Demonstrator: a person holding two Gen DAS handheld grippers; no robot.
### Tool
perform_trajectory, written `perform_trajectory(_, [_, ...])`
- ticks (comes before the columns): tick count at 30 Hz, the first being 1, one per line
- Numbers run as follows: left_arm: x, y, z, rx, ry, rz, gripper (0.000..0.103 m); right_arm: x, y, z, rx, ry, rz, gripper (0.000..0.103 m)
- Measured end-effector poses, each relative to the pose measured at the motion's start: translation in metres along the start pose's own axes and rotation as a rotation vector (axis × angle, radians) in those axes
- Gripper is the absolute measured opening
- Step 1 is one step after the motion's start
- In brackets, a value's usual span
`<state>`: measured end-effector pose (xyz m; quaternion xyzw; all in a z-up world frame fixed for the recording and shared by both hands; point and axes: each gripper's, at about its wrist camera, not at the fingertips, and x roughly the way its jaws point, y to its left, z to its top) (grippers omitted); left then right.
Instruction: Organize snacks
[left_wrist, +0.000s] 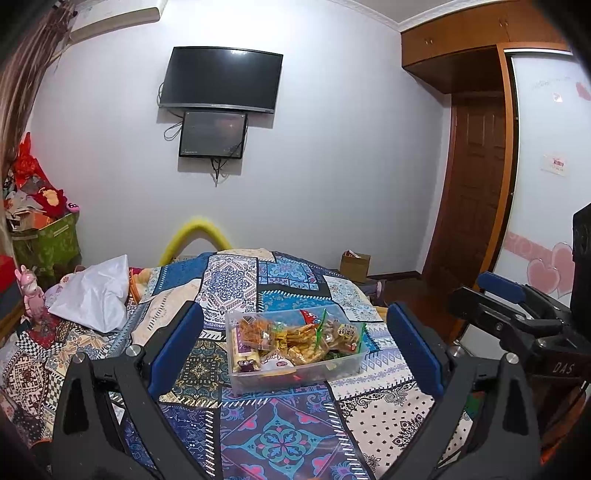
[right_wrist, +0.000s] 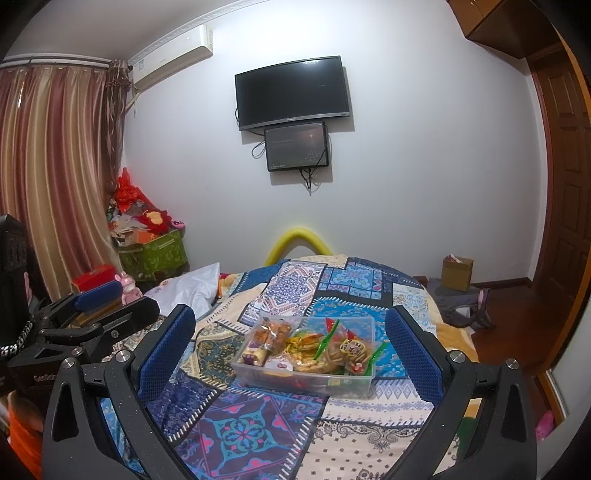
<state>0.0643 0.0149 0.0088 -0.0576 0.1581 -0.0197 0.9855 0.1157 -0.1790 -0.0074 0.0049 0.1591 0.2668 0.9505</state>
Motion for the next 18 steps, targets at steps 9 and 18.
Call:
perform_trajectory(9, [0.0018,0.0005,-0.0018,-0.002,0.008,0.000,0.101,0.0000,-0.0013,-0.0008,0.010,0.003,0.003,0.103])
perform_trajectory(18, [0.0057,-0.0006,-0.0034,0.000,0.018,-0.019,0.101,0.0033,-0.0045,-0.0019,0.011,0.017,0.003,0.103])
